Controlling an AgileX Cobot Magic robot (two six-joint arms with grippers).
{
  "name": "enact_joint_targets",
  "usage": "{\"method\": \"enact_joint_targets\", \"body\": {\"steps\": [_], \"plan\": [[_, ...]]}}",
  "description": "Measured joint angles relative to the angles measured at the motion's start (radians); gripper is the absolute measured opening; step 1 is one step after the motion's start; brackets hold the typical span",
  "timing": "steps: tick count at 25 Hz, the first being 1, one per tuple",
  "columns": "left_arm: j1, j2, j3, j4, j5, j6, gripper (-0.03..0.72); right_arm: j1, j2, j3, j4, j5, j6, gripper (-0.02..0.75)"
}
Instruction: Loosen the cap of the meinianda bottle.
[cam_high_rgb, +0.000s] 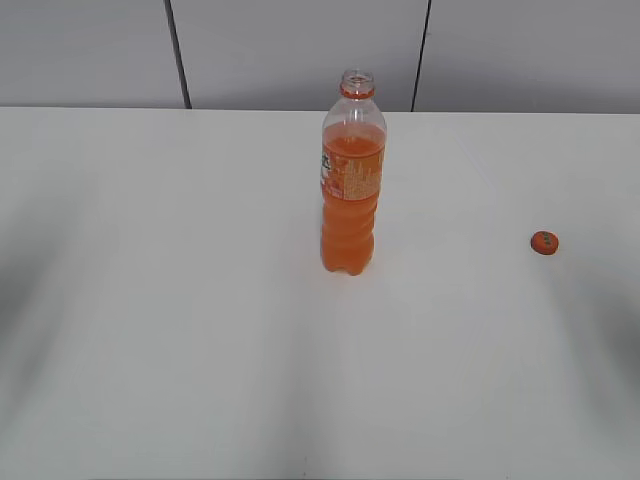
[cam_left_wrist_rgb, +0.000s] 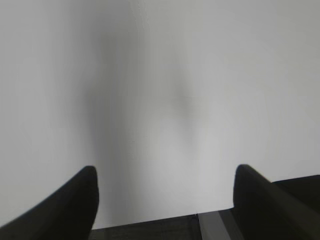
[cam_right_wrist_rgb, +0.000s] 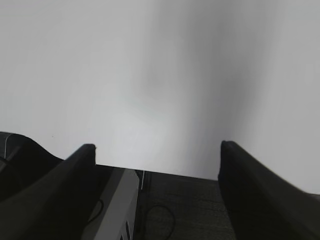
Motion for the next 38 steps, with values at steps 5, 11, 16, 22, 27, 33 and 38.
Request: {"method": "enact_joint_targets", "body": {"steps": [5, 11, 16, 22, 27, 33, 38], "plan": [[0.0, -0.078, 0.122, 0.003, -0.047, 0.0, 0.509, 0.0, -0.084, 0.126, 0.0, -0.027, 0.003, 0.564], [0.0, -0.183, 0.229, -0.008, -0.103, 0.0, 0.509, 0.0, -0.173, 0.264, 0.0, -0.028, 0.003, 0.564], [0.0, -0.287, 0.25, -0.008, -0.129, 0.0, 0.509, 0.0, -0.296, 0.291, 0.0, -0.009, 0.005, 0.564], [0.0, -0.448, 0.253, -0.042, -0.136, 0.0, 0.509, 0.0, -0.462, 0.292, 0.0, -0.004, 0.007, 0.563], [0.0, -0.551, 0.315, -0.052, -0.27, 0.0, 0.509, 0.0, -0.624, 0.293, -0.005, -0.002, 0.007, 0.563], [0.0, -0.621, 0.344, -0.074, -0.349, 0.0, 0.509, 0.0, -0.829, 0.293, -0.017, -0.001, 0.007, 0.563], [0.0, -0.655, 0.31, -0.066, -0.262, 0.0, 0.508, 0.0, -0.973, 0.293, -0.022, 0.0, 0.009, 0.563]]}}
